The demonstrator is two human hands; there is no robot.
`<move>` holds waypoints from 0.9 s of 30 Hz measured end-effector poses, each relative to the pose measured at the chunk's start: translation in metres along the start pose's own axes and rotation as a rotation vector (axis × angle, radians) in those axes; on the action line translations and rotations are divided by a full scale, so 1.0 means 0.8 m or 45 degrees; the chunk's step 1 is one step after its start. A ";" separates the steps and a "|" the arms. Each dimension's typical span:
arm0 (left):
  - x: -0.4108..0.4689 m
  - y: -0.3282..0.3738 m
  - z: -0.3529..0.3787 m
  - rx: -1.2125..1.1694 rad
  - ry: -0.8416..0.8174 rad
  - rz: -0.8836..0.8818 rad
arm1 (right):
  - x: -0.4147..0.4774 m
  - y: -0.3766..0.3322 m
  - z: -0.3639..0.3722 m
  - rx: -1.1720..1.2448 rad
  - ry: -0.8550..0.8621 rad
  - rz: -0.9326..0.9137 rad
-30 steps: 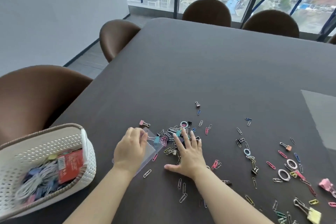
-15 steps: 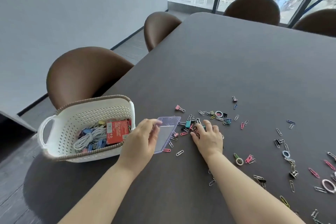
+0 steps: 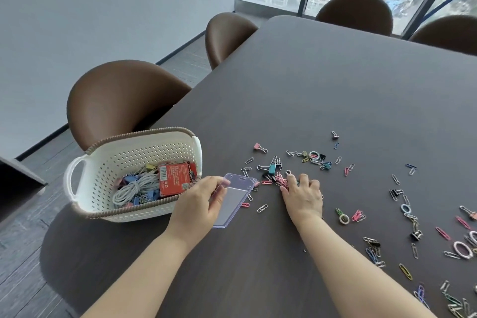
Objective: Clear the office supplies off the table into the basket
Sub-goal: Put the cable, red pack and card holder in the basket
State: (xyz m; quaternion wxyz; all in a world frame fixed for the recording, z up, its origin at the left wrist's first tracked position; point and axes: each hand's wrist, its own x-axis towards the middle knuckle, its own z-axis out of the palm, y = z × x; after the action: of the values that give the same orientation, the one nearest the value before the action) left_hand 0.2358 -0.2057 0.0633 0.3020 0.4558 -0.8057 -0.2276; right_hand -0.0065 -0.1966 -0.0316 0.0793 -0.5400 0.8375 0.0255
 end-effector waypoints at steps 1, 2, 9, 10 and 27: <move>0.000 -0.002 0.000 -0.001 -0.003 -0.004 | -0.001 -0.001 -0.001 -0.002 0.018 -0.021; 0.000 -0.002 0.000 0.000 -0.005 -0.008 | -0.001 -0.002 -0.001 0.025 0.048 -0.043; 0.000 -0.002 0.003 -0.009 -0.009 -0.023 | -0.005 -0.005 -0.003 0.129 0.020 -0.088; 0.000 -0.001 0.003 -0.012 -0.009 -0.021 | -0.004 -0.004 -0.004 0.124 -0.002 -0.100; -0.014 -0.002 0.001 -0.085 -0.006 -0.025 | -0.029 -0.006 0.005 0.062 0.207 -0.188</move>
State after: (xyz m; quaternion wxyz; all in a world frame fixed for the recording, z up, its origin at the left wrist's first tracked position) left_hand 0.2407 -0.1965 0.0590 0.3130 0.4528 -0.7938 -0.2585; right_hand 0.0076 -0.1773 -0.0320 0.0261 -0.5985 0.7995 -0.0447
